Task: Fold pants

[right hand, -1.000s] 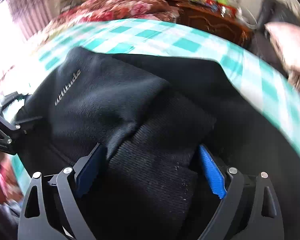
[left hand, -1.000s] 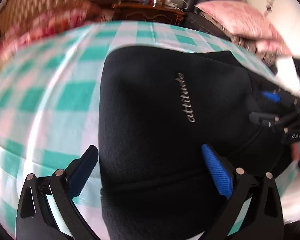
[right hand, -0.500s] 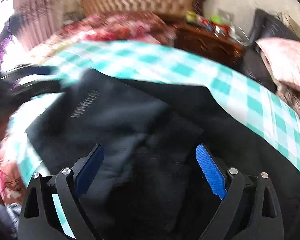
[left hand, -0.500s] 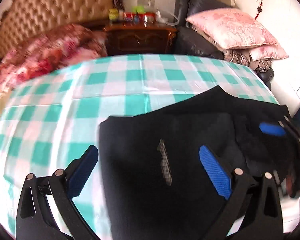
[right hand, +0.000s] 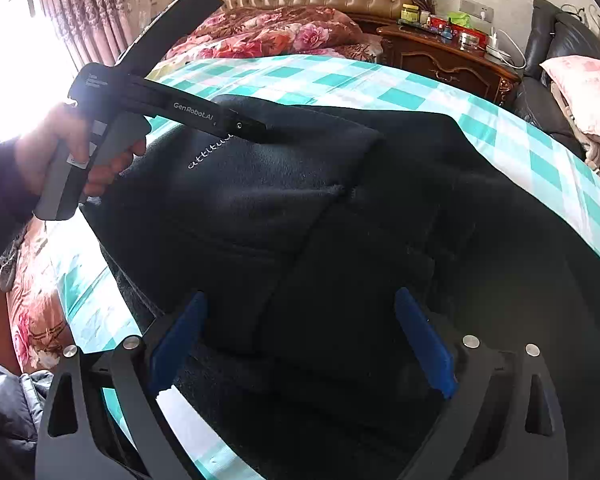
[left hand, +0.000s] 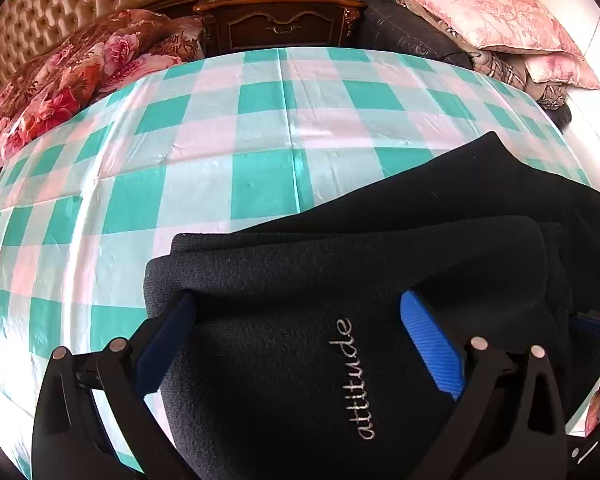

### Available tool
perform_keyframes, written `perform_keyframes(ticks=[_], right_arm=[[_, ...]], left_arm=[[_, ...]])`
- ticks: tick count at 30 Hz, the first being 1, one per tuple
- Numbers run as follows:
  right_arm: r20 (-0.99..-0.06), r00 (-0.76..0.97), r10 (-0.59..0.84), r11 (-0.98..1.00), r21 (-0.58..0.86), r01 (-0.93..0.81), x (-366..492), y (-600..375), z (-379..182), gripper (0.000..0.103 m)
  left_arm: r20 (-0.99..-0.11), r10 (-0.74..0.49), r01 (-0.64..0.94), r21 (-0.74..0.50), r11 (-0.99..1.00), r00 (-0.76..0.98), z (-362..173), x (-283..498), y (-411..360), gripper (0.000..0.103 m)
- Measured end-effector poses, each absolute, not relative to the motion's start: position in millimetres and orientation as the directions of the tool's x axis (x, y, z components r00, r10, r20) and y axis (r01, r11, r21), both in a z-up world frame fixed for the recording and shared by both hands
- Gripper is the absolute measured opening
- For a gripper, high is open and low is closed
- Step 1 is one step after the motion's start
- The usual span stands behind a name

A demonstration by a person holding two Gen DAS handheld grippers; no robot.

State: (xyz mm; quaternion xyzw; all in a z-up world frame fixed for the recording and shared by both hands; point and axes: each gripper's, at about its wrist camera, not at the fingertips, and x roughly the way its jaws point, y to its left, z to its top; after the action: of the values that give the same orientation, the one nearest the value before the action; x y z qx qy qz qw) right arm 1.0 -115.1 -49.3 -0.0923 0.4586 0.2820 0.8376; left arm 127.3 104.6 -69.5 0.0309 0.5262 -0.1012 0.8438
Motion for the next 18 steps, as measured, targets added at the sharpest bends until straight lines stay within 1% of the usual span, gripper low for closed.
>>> perform_keyframes(ticks=[7,9,11,14,15,17,18], right_arm=[[-0.831,0.426,0.357,0.839,0.085,-0.537,-9.4,-117.3,-43.5,0.092],[-0.813,0.449,0.371,0.849,0.100,-0.519,-20.6,-130.0,-31.2,0.092],[-0.773,0.491,0.402,0.859,0.131,-0.496,-36.1,-155.2,-18.9,0.092],[-0.779,0.505,0.371,0.898,0.163,-0.410,-46.6,-195.0,-23.2,0.092],[-0.784,0.505,0.361,0.905,0.165,-0.391,-47.3,-203.2,-27.1,0.092],[-0.814,0.486,0.319,0.926,0.158,-0.342,-48.5,-219.8,-42.8,0.092],[-0.812,0.490,0.318,0.927,0.158,-0.341,-50.6,-224.5,-46.8,0.092]], left_arm=[[-0.883,-0.137,0.206,-0.047,0.977,0.448,-67.4,124.2,103.4,0.101],[-0.874,-0.146,0.202,-0.056,0.978,0.464,-60.7,117.8,104.3,0.101],[-0.850,-0.155,0.205,-0.057,0.977,0.504,-46.0,103.3,102.3,0.101],[-0.808,-0.205,0.265,-0.062,0.962,0.553,-30.5,70.4,87.9,0.101],[-0.810,-0.210,0.297,-0.047,0.954,0.547,-33.4,60.2,78.2,0.101],[-0.815,-0.164,0.317,0.025,0.948,0.556,-42.1,49.8,64.8,0.101],[-0.823,-0.145,0.327,0.052,0.944,0.549,-49.0,47.1,59.2,0.101]])
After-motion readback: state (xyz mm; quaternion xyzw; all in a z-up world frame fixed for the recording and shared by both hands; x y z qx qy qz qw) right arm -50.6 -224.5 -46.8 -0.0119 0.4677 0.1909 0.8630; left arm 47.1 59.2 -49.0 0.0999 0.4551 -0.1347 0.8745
